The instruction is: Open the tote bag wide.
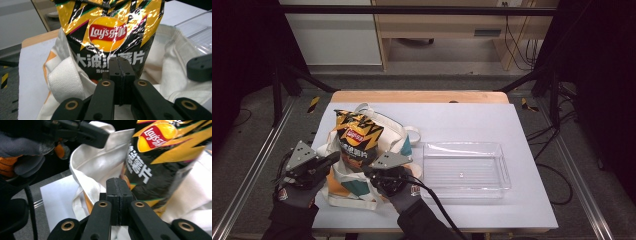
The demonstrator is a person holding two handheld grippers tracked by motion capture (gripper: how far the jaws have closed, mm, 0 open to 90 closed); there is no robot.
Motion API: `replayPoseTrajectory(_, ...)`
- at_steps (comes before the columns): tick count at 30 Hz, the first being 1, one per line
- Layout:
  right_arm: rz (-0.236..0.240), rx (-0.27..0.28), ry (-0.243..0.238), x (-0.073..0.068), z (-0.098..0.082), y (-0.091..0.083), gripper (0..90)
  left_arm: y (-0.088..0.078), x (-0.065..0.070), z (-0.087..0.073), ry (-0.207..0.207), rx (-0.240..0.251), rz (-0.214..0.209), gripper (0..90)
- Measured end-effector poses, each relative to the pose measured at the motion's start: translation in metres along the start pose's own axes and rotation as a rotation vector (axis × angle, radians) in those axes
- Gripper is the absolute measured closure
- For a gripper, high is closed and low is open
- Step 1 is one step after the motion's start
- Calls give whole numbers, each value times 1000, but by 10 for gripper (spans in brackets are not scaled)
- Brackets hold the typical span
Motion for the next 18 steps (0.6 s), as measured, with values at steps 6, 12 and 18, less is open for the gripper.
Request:
replayPoseTrajectory(6,-40,-3,10,11,-3,-7,898,-3,-8,-11,-31,-25,11,896)
replayPoseTrajectory(12,-75,-15,-8,18,-8,-12,897,-2,-11,-21,-38,-53,15,896)
replayPoseTrajectory(18,-98,-30,2,24,-15,-11,896,-1,-6,-28,-34,-76,2,896)
Point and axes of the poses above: each handheld gripper's, and its own axes: y roughly forward along the jaws, z roughly out of its top, x roughly to its right, the point moved 4 cm from there along y, roughly forward along the jaws, and after that the axes turned 15 degrees about x, right-handed, at the moved point
